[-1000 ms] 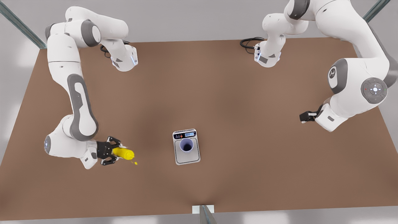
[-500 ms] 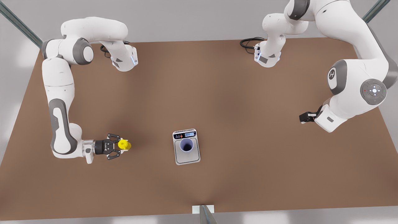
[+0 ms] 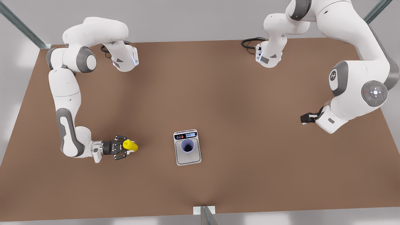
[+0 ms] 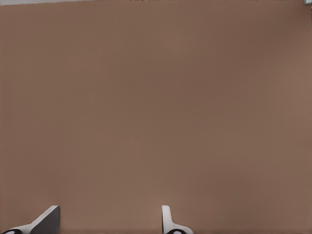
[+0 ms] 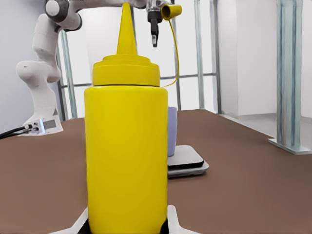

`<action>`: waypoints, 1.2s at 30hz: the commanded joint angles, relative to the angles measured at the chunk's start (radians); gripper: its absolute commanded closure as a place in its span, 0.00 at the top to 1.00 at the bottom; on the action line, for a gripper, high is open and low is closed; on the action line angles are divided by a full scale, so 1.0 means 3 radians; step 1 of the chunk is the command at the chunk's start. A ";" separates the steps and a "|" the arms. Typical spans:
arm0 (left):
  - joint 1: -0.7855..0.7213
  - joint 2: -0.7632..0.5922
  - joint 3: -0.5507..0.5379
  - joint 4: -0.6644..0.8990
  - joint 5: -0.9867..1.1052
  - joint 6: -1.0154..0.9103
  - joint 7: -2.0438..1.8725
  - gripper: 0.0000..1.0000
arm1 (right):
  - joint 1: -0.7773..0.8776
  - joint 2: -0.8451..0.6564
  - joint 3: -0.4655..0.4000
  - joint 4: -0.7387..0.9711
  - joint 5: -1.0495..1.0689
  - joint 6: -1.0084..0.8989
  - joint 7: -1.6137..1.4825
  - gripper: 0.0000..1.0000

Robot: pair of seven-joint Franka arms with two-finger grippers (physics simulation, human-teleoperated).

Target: Move cup to the weight, pick up sauce bottle, pour sauce

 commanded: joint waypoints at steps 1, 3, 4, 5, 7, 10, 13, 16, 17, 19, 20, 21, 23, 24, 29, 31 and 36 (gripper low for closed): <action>0.0000 0.0000 0.0000 0.0000 0.0000 0.0000 0.0000 1.00 | 0.0000 0.0001 0.0000 0.0000 0.0003 0.0023 -0.0013 0.62; 0.0000 0.0000 0.0000 0.0000 0.0000 0.0000 0.0005 1.00 | 0.0005 0.0011 0.0000 0.0000 0.0003 0.0043 -0.0059 0.62; 0.0000 0.0000 0.0000 0.0000 0.0000 0.0000 0.0005 1.00 | 0.0005 0.0027 0.0000 0.0000 0.0008 0.0049 -0.0070 0.62; 0.0000 0.0000 0.0000 0.0000 0.0000 0.0005 0.0005 1.00 | 0.0005 0.0062 0.0000 0.0005 0.0029 0.0074 -0.0100 0.62; 0.0000 0.0015 0.0000 0.0005 -0.0005 0.0005 0.0005 1.00 | 0.0005 0.0124 0.0000 0.0015 0.0054 0.0074 -0.0121 0.62; 0.0000 0.0025 0.0000 0.0005 -0.0010 0.0061 -0.0010 1.00 | 0.0005 0.0124 0.0000 0.0020 0.0075 0.0074 -0.0141 0.63; 0.0000 0.0020 0.0000 0.0005 -0.0005 0.0061 -0.0010 1.00 | 0.0000 0.0124 0.0000 0.0015 0.0075 0.0069 -0.0131 0.82; 0.0000 0.0020 -0.0005 0.0005 -0.0005 0.0061 -0.0015 1.00 | -0.0005 0.0134 0.0000 0.0015 0.0075 0.0069 -0.0131 0.82; 0.0000 0.0020 -0.0005 0.0005 -0.0005 0.0061 -0.0015 1.00 | -0.0005 0.0134 0.0000 0.0010 0.0075 0.0069 -0.0131 0.82; 0.0000 0.0020 -0.0005 0.0005 -0.0005 0.0061 -0.0010 1.00 | -0.0010 0.0134 0.0000 0.0010 0.0075 0.0069 -0.0131 0.82; 0.0000 0.0020 -0.0005 0.0005 -0.0005 0.0061 -0.0005 1.00 | -0.0010 0.0134 0.0000 0.0010 0.0075 0.0064 -0.0131 0.83; 0.0000 0.0020 -0.0005 0.0005 0.0000 0.0066 -0.0005 1.00 | -0.0010 0.0134 0.0000 0.0010 0.0075 0.0049 -0.0126 1.00; 0.0000 0.0025 -0.0005 0.0005 0.0000 0.0061 -0.0005 1.00 | -0.0025 0.0134 0.0000 0.0010 0.0075 0.0028 -0.0126 1.00; 0.0000 0.0025 0.0000 0.0005 0.0000 0.0061 -0.0005 1.00 | -0.0030 0.0129 0.0000 0.0010 0.0070 0.0023 -0.0136 1.00; 0.0000 0.0025 -0.0005 0.0005 0.0000 0.0066 -0.0005 1.00 | -0.0092 0.0129 -0.0005 -0.0005 0.0039 0.0013 -0.0141 1.00; 0.0000 0.0025 0.0000 0.0005 0.0000 0.0066 -0.0010 1.00 | -0.0128 0.0129 -0.0010 -0.0010 0.0034 -0.0074 -0.0126 1.00; 0.0000 0.0020 -0.0005 0.0005 0.0000 0.0061 -0.0015 1.00 | -0.0184 0.0098 -0.0403 0.0015 -0.0176 -0.0457 -0.0100 1.00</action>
